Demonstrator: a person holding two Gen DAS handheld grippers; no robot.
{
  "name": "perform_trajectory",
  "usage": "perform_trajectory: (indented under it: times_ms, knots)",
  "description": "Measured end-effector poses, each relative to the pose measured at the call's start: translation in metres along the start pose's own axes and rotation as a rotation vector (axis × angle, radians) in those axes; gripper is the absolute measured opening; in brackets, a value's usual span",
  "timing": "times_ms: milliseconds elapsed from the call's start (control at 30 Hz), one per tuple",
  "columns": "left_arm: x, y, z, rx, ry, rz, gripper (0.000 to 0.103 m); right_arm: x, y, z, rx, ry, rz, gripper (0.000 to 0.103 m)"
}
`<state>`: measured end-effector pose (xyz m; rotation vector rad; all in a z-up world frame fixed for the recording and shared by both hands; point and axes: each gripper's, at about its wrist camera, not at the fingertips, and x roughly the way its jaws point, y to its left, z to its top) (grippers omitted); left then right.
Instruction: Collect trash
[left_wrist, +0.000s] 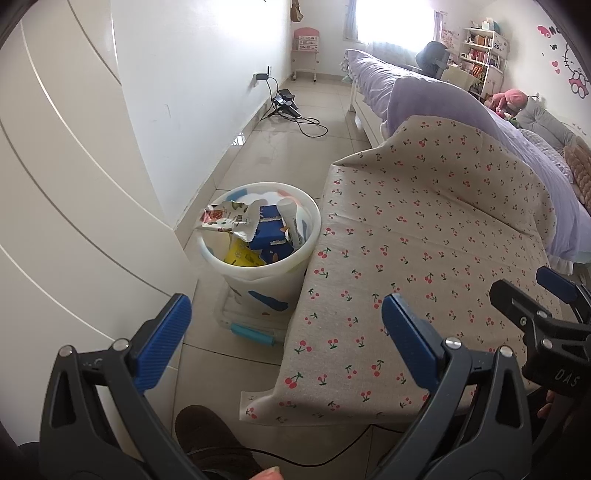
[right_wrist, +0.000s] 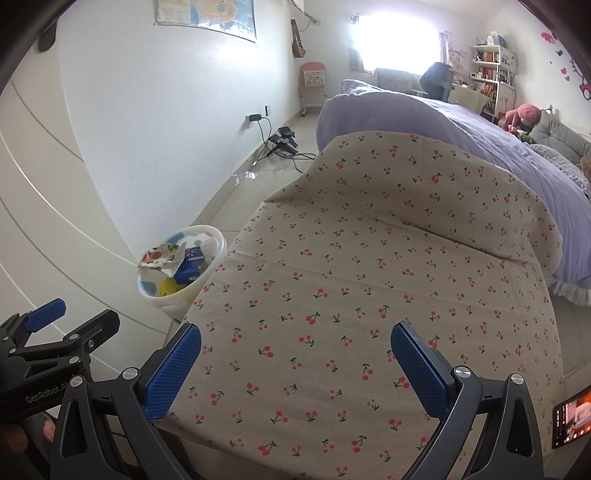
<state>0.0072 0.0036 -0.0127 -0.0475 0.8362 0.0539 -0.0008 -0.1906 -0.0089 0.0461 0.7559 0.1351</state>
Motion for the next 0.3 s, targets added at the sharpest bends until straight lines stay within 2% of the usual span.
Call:
perform_trajectory:
  times_ms: [300]
  knots:
    - [0.0017,-0.0011,-0.0007,0.004,0.007,-0.014,0.102,0.0004,-0.0016,0.0002,0.000,0.004,0.006,0.103]
